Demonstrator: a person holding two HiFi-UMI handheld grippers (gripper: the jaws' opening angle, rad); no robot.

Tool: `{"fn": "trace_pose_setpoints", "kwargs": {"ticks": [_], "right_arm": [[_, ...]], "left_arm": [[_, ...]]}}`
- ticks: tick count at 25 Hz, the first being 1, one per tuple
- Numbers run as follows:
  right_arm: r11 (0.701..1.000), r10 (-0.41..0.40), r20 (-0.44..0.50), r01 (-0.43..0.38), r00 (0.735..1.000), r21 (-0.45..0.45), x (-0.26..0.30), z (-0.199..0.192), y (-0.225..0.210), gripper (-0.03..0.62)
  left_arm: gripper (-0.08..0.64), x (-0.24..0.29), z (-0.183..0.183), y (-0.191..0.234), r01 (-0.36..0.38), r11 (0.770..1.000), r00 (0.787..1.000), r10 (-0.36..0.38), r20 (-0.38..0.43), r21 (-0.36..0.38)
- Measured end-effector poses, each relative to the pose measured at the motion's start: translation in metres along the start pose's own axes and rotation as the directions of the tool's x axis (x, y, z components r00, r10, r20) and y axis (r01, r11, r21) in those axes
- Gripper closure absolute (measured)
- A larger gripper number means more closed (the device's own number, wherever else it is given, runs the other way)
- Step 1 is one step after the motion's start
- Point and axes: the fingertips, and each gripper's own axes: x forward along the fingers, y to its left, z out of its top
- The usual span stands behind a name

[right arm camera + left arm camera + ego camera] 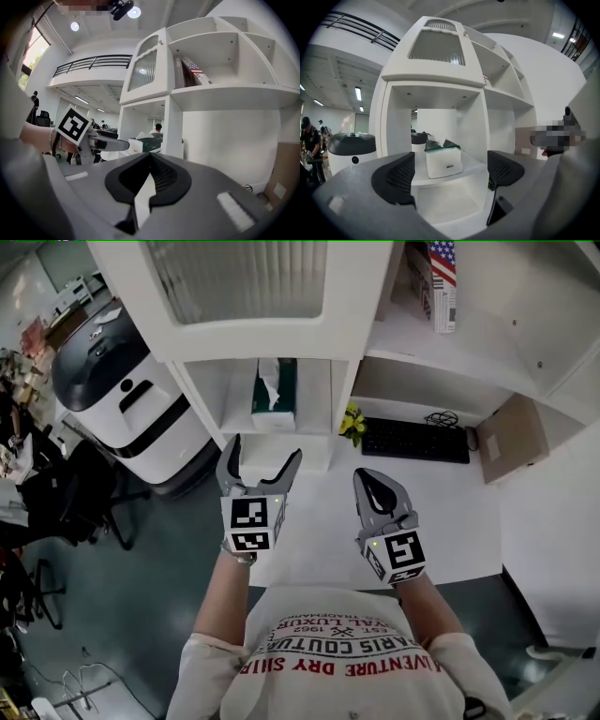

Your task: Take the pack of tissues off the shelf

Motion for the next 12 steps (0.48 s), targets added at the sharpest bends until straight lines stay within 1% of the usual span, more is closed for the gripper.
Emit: {"fn": "trace_pose_setpoints", "kwargs": {"ticks": [3, 7, 12], "right_arm": [[1.0, -0.008, -0.013, 0.008, 1.0, 0.005, 0.016, -0.005, -0.005, 0.591], [1.0, -0.024, -0.021, 0.024, 0.999, 0.006, 0.035, -0.007, -0.014, 0.591], [1.0, -0.025, -0.038, 0.025, 0.999, 0.003, 0.052, -0.012, -0.022, 0.591]], "left_arm": [[0.058, 0.024, -0.005, 0.008, 0.002, 1.0, 1.0, -0.002, -0.002, -0.023], [0.037, 0.052, -0.007, 0.011, -0.005, 1.0, 1.0, 0.005, -0.007, -0.031], [0.037, 0.079, -0.004, 0.022, -0.075, 0.997, 0.997, 0.074, -0.016, -0.034]]}}
